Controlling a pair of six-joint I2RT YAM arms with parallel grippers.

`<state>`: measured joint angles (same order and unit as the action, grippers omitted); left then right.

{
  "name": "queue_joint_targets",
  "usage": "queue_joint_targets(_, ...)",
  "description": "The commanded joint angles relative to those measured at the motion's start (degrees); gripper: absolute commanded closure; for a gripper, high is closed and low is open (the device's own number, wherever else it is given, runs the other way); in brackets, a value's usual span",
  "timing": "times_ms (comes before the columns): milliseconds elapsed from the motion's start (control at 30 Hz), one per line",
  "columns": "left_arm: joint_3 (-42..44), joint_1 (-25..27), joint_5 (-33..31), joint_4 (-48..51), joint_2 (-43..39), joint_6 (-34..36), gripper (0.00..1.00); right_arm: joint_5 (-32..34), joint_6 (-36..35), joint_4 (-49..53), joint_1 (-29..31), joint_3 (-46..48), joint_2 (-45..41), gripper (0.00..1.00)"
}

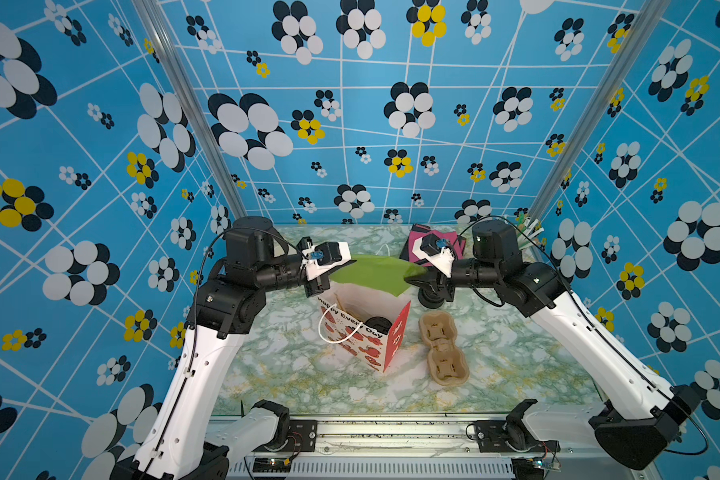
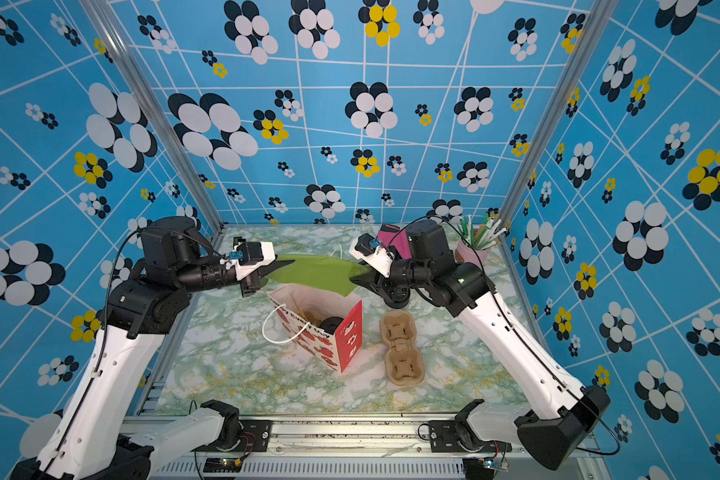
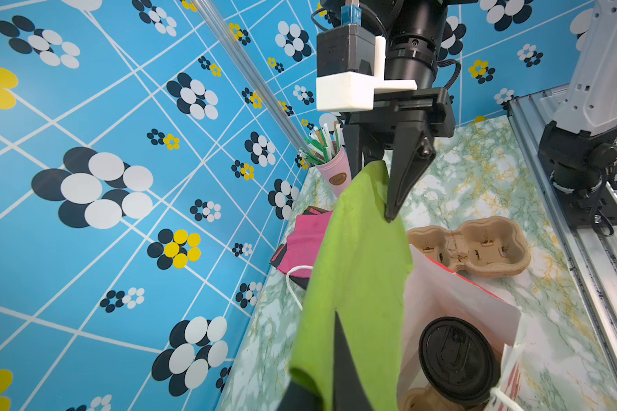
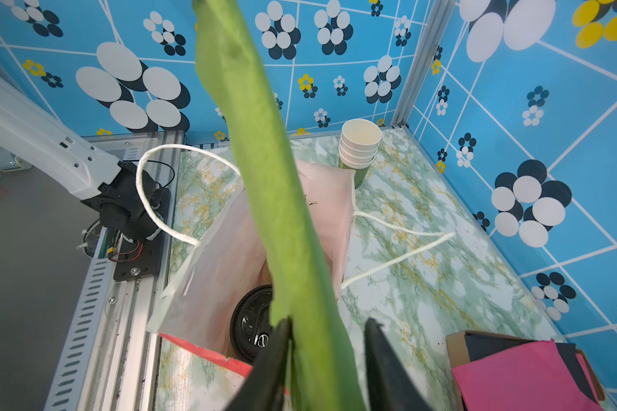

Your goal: Pack the takeout coffee

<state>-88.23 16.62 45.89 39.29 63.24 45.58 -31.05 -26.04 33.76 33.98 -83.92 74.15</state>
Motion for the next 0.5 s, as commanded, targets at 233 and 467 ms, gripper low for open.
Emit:
queue_joint_targets(233,-3.63,-0.57,-9.11,8.23,-1.08,8.06,1.00,3.81,3.75,-1.67,-0.10,5.31,-3.91,0.14)
queue_joint_targets(467,-6.81,-0.54,-15.96,16.47,-0.31,14.96,1.00,7.69,4.74,-1.33,-0.14,10.66,-8.89,0.13)
